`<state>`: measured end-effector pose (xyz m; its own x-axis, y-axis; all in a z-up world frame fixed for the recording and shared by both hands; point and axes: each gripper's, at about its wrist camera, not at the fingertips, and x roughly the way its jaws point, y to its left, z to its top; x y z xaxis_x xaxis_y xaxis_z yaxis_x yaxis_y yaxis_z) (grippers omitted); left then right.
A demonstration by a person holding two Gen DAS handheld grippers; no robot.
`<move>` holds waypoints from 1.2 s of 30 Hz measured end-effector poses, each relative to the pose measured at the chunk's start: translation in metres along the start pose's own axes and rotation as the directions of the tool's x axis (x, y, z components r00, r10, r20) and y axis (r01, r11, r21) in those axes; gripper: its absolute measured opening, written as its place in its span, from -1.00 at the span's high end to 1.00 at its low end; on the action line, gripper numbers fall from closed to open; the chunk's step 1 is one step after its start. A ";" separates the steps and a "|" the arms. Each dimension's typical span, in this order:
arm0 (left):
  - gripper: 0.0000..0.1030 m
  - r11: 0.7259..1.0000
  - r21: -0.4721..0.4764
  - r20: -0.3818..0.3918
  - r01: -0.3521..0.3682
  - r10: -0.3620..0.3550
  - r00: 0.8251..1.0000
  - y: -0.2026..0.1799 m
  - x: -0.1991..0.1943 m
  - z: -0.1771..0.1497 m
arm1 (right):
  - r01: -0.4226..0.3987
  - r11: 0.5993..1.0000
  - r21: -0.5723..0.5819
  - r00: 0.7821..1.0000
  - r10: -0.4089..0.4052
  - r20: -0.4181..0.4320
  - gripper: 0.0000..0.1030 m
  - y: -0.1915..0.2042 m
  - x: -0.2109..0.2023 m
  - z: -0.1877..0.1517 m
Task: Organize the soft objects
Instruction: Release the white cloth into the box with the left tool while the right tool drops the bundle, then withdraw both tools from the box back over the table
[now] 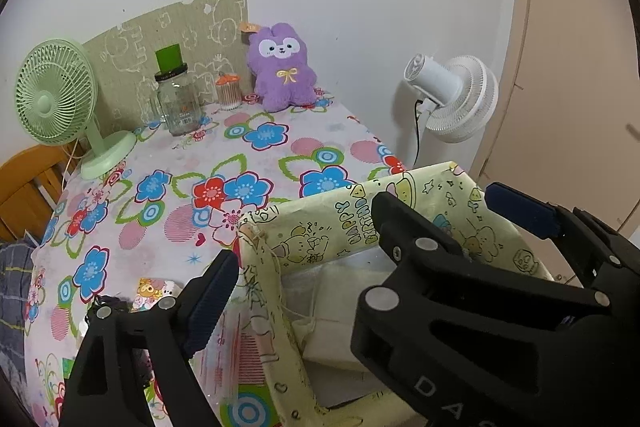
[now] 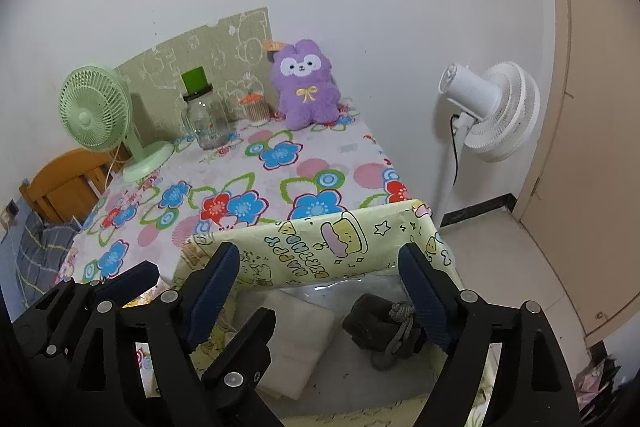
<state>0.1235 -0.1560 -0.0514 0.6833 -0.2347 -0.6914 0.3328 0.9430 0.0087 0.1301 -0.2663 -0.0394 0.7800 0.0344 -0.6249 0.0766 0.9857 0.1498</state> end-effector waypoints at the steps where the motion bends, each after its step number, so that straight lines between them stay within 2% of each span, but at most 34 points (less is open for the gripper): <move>1: -0.75 1.000 0.003 0.006 0.001 -0.001 1.000 0.001 -0.003 -0.001 | 0.006 1.000 0.001 1.000 -0.006 0.006 -0.66 0.002 -0.004 -0.001; 22: -0.80 0.999 0.027 0.125 -0.030 0.027 0.992 0.021 -0.067 -0.007 | 0.033 0.999 -0.018 0.994 -0.031 0.102 -0.68 0.040 -0.066 -0.003; 29: -0.84 1.000 0.025 0.149 -0.004 0.000 0.989 0.034 -0.083 -0.013 | 0.026 0.998 -0.057 0.995 -0.020 0.103 -0.68 0.058 -0.079 -0.006; 36: -0.91 1.000 0.011 0.176 -0.016 0.014 0.984 0.049 -0.099 -0.021 | 0.025 0.996 -0.082 0.993 -0.015 0.119 -0.68 0.078 -0.091 -0.009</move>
<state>0.0586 -0.0816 0.0020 0.7914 -0.2591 -0.5536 0.3289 0.9440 0.0283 0.0593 -0.1911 0.0218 0.8473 -0.0004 -0.5311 0.0451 0.9964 0.0712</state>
